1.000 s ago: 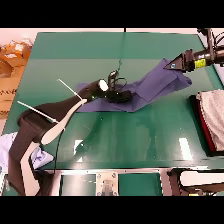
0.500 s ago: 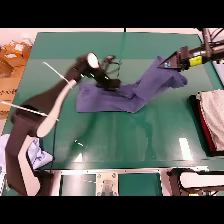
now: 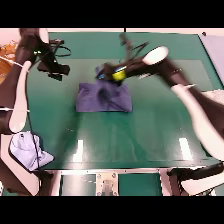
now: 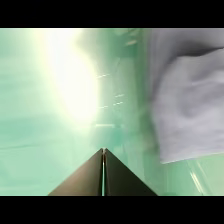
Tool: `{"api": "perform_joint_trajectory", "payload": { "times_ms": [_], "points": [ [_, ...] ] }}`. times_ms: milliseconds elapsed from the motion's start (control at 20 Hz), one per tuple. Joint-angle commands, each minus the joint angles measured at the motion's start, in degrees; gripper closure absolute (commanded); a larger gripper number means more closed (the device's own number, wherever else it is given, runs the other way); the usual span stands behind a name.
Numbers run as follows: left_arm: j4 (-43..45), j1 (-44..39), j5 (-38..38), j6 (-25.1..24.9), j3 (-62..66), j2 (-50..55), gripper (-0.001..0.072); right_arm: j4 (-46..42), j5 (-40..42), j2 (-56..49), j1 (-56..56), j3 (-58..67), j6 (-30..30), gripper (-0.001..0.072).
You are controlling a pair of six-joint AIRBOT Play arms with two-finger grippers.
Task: Fold the shirts.
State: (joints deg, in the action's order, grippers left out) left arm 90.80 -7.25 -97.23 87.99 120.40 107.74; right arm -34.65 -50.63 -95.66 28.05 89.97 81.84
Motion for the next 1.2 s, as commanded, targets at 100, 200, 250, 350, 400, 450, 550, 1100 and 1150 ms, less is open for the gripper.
{"api": "perform_joint_trajectory", "payload": {
  "times_ms": [100, 200, 250, 350, 400, 450, 550, 1100, 1150],
  "points": [
    [2.05, 4.70, -1.57, -3.08, 0.13, -0.44, 0.0686, 9.09, 34.75, -13.90, 16.79, -0.31, 1.95, 0.0162],
    [1.97, 4.85, -1.33, -5.01, 0.13, -0.44, 0.0686, 8.39, 26.95, -11.67, 12.70, -0.28, 1.66, 0.0175],
    [1.64, 4.85, -1.33, -5.55, 0.13, -0.44, 0.0685, 7.15, 21.29, -9.73, 9.16, -0.28, 1.49, 0.0340],
    [1.66, 4.85, -1.09, -5.55, 0.13, -0.44, 0.0685, 3.04, 10.64, -5.79, 1.11, -0.31, 0.00, 0.0574],
    [1.66, 4.85, -0.92, -5.55, 0.13, -0.44, 0.0685, 0.59, 5.11, -4.09, -3.23, -0.31, 0.04, 0.0573],
    [1.66, 4.85, -0.94, -5.53, 0.13, -0.44, 0.0685, -1.77, -1.18, -2.49, -8.13, -0.31, 0.07, 0.0567],
    [1.66, 4.85, -0.85, -5.51, 0.13, -0.44, 0.0685, -5.03, -12.28, -1.09, -17.18, -0.37, 0.04, 0.0377],
    [0.02, 4.85, 1.29, -4.02, 0.11, -0.44, 0.0685, 2.80, -4.61, -4.70, -21.35, -21.55, -7.41, 0.0203],
    [-0.04, 4.85, 1.16, -4.02, 0.13, -0.44, 0.0685, 4.02, -3.21, -5.75, -19.41, -21.53, -7.61, 0.0203]
  ]
}}
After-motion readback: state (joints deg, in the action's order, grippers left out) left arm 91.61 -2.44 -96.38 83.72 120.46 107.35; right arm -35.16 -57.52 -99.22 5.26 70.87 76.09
